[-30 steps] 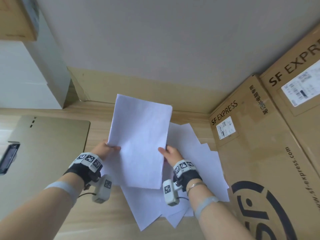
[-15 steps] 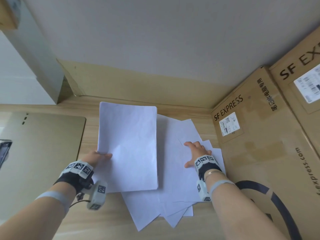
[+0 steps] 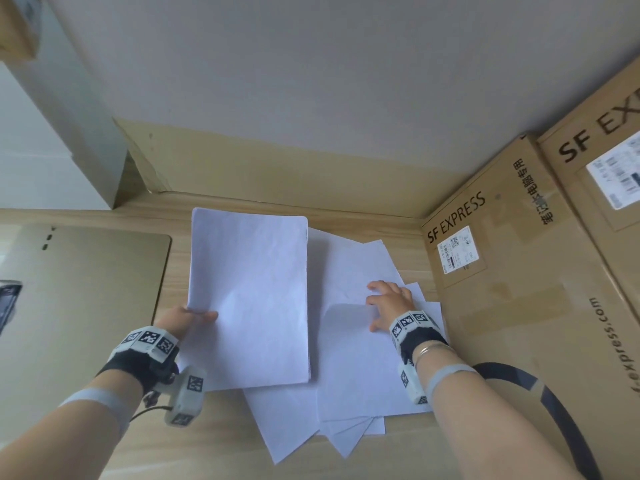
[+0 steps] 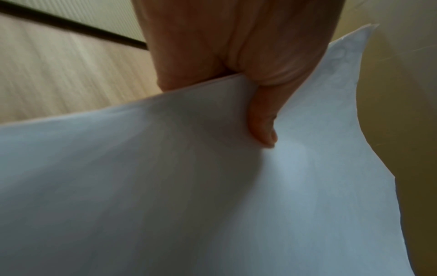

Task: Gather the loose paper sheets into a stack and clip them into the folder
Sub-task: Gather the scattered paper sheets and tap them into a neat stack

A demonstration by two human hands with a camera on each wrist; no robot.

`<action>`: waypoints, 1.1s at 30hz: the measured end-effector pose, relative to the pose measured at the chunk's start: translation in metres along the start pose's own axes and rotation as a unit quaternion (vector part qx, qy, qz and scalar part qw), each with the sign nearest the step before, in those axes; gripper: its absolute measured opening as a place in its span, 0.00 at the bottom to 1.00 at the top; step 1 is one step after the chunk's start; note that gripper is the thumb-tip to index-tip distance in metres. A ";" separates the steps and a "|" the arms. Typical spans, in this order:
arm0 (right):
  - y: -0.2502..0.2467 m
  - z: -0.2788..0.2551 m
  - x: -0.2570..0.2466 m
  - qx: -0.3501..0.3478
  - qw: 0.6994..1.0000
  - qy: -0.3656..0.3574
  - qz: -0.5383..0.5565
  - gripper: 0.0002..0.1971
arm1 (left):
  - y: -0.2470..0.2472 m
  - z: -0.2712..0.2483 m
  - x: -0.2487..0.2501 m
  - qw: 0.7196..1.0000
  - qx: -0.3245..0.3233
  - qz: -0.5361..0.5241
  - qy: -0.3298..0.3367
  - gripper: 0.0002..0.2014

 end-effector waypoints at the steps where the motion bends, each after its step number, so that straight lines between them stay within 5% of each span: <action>1: 0.001 0.001 -0.004 -0.009 1.000 -0.009 -0.018 0.25 | -0.003 0.000 -0.001 1.000 0.004 -0.005 -0.001 0.14; 6: 0.003 0.003 -0.017 -0.034 0.998 -0.012 -0.045 0.27 | -0.008 0.009 -0.015 1.000 -0.026 -0.012 -0.013 0.27; 12: -0.001 -0.003 -0.012 -0.031 0.999 0.021 -0.006 0.33 | -0.002 -0.026 0.005 0.999 -0.024 -0.032 -0.006 0.10; 18: -0.004 -0.005 -0.013 -0.024 0.999 0.034 -0.025 0.39 | -0.003 -0.025 0.000 0.999 -0.038 -0.023 0.004 0.07; 23: -0.002 -0.005 -0.013 -0.019 0.998 0.028 -0.050 0.25 | 0.000 -0.037 0.004 0.999 -0.047 -0.025 0.003 0.07; 29: 0.001 -0.020 -0.006 -0.084 0.994 0.061 0.017 0.26 | -0.001 -0.049 0.011 0.998 -0.053 -0.040 0.000 0.04; 33: -0.010 -0.024 0.003 -0.086 0.987 0.098 0.089 0.18 | -0.007 -0.053 0.017 0.997 -0.048 -0.056 -0.002 0.18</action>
Point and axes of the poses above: each hand's wrist, its own z-axis towards the middle knuckle, its own y-axis out of the palm, x = y × z, the point moved 9 cm from there along z, towards the middle knuckle, and after that the axes turned 3 degrees about y, right-handed, at the moved point
